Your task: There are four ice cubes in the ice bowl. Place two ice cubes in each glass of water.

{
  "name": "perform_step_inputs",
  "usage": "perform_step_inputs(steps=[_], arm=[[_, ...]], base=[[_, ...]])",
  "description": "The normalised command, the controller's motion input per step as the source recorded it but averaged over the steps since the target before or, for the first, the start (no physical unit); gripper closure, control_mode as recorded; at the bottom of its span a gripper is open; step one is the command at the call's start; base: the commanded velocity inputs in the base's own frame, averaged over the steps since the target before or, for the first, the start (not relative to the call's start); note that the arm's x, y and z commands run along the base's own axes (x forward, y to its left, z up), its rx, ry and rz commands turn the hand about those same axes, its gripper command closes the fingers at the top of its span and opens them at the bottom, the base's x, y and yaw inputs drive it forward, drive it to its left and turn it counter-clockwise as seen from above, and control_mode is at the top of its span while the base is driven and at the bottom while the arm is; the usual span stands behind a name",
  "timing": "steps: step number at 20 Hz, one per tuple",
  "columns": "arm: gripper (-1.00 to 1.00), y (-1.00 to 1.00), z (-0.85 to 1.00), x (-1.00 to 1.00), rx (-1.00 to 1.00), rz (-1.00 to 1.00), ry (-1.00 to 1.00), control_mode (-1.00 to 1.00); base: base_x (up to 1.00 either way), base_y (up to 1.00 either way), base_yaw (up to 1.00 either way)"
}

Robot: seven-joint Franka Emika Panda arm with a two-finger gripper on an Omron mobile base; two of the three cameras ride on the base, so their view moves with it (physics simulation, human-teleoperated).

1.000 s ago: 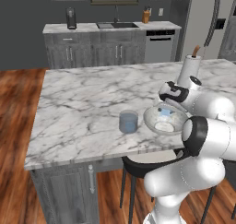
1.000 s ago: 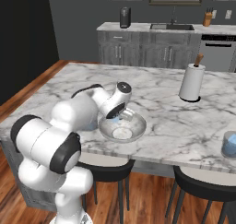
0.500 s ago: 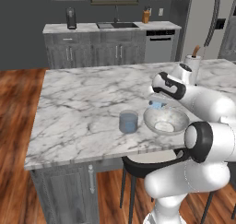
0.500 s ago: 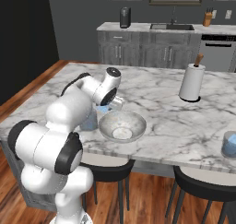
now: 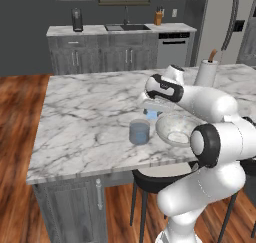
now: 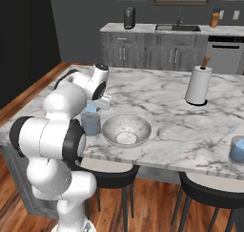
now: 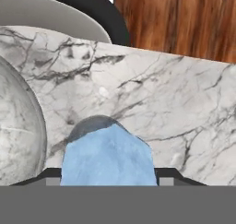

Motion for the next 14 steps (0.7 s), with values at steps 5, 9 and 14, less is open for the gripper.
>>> perform_step_inputs(steps=[5,9,14], arm=[[1.00,0.06,-0.14,0.45,0.00,0.00,0.07,-1.00],[1.00,0.02,-0.36,0.49,-0.01,0.00,0.06,-1.00],[1.00,0.01,-0.48,0.43,-0.04,0.00,0.05,-1.00]], base=[[0.00,0.00,0.00],[0.00,0.00,0.00],[0.00,0.00,0.00]])
